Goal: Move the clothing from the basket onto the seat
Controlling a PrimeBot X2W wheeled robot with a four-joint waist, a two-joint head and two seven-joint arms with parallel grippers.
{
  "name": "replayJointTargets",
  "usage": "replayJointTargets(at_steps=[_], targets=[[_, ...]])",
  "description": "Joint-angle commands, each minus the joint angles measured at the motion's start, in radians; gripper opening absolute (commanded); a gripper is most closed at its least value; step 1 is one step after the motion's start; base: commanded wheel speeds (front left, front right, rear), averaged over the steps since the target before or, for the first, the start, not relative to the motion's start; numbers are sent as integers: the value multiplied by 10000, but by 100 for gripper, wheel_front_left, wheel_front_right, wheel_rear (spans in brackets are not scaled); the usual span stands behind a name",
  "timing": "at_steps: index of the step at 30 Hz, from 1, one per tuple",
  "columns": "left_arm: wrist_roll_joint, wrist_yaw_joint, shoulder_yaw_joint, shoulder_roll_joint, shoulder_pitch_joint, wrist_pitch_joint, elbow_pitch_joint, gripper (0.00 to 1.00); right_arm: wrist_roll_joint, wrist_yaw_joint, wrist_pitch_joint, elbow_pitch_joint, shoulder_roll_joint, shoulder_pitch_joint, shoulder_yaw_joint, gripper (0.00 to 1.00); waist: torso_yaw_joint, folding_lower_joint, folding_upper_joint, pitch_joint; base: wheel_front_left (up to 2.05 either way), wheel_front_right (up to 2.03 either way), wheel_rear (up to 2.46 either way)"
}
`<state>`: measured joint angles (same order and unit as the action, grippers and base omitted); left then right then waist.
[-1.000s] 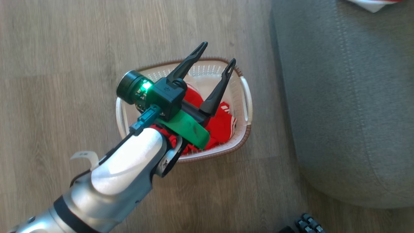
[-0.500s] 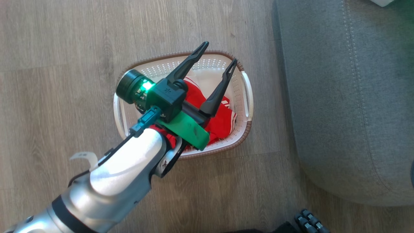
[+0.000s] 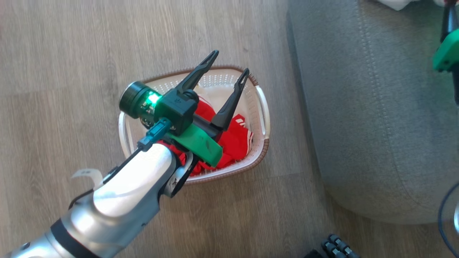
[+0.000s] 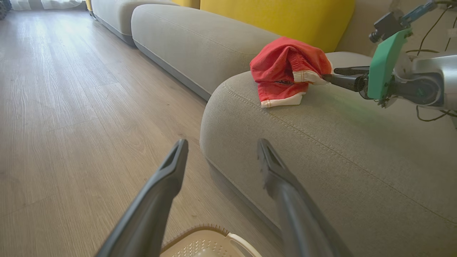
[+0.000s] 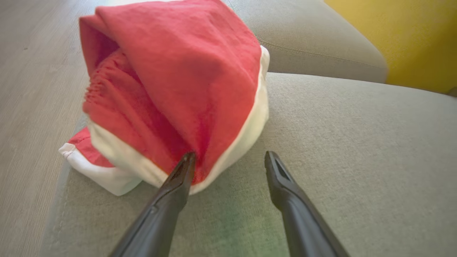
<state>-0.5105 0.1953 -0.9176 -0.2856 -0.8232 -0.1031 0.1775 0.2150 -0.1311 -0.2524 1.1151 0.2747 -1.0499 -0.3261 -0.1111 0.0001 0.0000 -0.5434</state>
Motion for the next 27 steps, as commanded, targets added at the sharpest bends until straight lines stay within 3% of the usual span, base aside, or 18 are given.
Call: replayJointTargets(at_steps=[1,14,27], targets=[[-110,96,308,-222,18,-59,-259,100,-131,4,-91,-412,11,201,176,100,-89,-1,0,180,0,0,0],[-775,259,664,-295,960,-738,161,100,-1883,4,-92,-2668,-79,2052,1836,100,-260,-1,0,1748,0,0,0],[-1731,752,1785,-528,2643,-1441,698,100,-3048,4,-93,-4228,-717,3449,3402,100,312,-1,0,3630,0,0,0]])
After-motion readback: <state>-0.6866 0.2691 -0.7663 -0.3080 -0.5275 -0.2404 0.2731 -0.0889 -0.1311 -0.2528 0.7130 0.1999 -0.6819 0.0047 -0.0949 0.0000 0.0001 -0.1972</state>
